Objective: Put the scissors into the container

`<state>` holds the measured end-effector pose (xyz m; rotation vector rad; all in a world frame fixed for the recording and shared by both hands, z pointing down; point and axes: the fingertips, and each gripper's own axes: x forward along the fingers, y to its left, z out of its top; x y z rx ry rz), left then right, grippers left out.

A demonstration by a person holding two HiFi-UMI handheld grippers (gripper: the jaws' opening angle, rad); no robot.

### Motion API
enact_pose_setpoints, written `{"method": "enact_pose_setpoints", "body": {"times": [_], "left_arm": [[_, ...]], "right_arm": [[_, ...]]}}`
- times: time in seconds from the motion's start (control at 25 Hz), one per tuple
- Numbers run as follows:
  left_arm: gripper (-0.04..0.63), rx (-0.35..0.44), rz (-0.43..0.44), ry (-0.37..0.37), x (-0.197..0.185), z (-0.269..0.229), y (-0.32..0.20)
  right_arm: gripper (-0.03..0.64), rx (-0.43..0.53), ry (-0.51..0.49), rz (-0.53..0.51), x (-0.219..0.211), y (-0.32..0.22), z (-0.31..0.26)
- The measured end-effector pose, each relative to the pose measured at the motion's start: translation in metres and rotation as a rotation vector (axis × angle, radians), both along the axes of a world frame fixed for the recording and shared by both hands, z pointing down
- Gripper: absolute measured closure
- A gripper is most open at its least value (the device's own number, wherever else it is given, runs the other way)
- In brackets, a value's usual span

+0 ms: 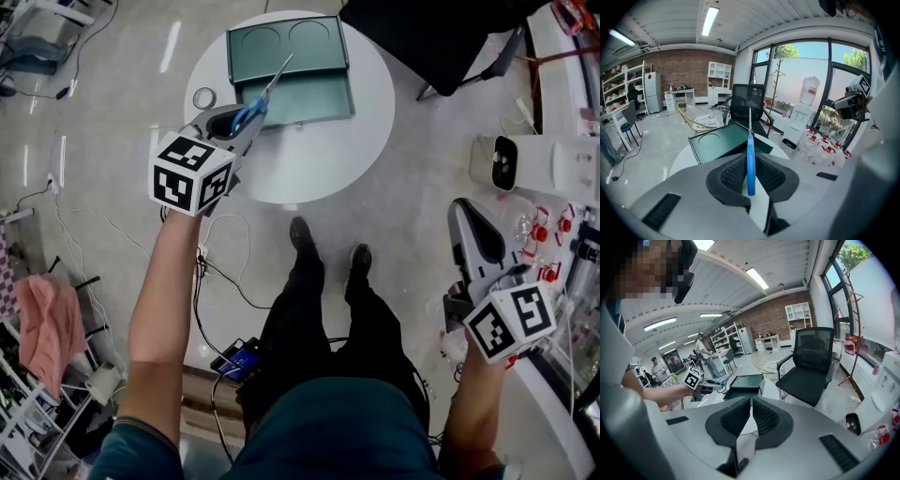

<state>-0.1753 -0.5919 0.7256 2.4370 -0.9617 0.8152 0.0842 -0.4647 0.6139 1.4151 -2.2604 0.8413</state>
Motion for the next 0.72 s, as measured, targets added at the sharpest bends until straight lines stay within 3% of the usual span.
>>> {"method": "enact_pose_setpoints", "body": {"times": [0.72], "left_arm": [[0.529, -0.086, 0.047, -0.114, 0.006, 0.092, -0.034]], "right_arm": [[0.575, -0.067, -0.010, 0.029, 0.011, -0.009, 0.062]]}}
